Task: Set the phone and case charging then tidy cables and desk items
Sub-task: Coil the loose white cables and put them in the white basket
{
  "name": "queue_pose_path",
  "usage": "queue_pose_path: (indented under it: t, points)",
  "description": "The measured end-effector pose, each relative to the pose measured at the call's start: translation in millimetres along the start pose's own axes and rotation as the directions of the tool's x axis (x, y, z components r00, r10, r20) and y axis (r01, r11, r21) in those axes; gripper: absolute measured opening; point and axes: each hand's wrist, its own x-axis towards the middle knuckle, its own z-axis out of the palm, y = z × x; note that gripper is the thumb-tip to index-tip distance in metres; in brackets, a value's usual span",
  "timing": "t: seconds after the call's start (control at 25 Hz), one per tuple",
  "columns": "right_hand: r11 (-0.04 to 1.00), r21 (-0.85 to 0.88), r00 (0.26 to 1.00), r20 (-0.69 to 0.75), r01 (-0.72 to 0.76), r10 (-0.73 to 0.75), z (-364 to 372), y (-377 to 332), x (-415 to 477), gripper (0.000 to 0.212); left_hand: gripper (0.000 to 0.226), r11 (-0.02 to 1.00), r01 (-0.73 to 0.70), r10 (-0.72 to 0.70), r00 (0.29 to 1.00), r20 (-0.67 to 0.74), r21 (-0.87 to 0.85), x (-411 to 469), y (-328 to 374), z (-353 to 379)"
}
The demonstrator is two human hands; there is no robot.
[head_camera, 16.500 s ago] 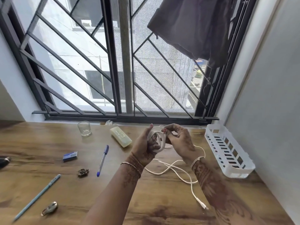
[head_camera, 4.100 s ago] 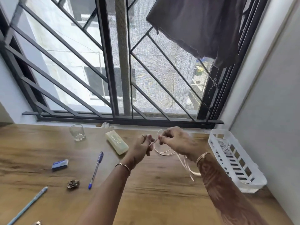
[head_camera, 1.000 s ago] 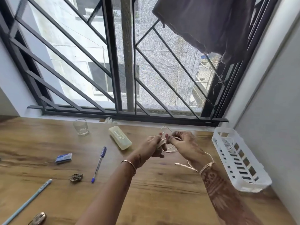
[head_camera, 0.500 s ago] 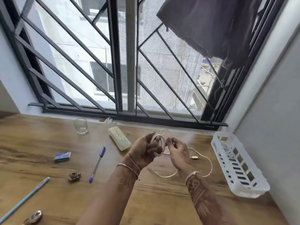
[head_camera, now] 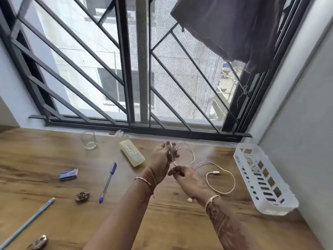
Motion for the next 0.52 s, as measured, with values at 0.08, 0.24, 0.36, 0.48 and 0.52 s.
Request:
queue_pose_path:
  t: [0.08,0.24,0.36,0.48,0.52]
  points:
    - [0.998,-0.052,0.994,0.111,0.019,-0.013,-6.7,-4.8,-1.3,0.022,0.026,0.971,-0.045,0.044,0.999,0.011,0.234,-0.4,-5.3,-7.3]
    - [0.99,-0.109,0.986,0.149,0.092,-0.075,-25.0,-7.6,2.4,0.021,0.025,0.835,-0.073,0.004,0.992,0.126,0.545,-3.2,-7.4,-16.6]
    - [0.985,-0.081,0.974,0.18,0.153,-0.137,-40.4,-13.9,3.5,0.02,0.033,0.701,-0.116,-0.034,0.98,0.196,0.704,-8.4,-2.3,-13.3]
    - [0.973,-0.124,0.975,0.132,0.194,-0.178,-57.8,-15.1,10.3,0.017,0.041,0.688,-0.12,-0.044,0.978,0.206,0.716,-13.9,3.2,-10.1]
    - [0.972,-0.117,0.975,0.112,0.205,-0.193,-64.0,-15.0,13.4,0.014,0.044,0.713,-0.093,-0.067,0.978,0.2,0.695,-15.0,4.2,-10.6]
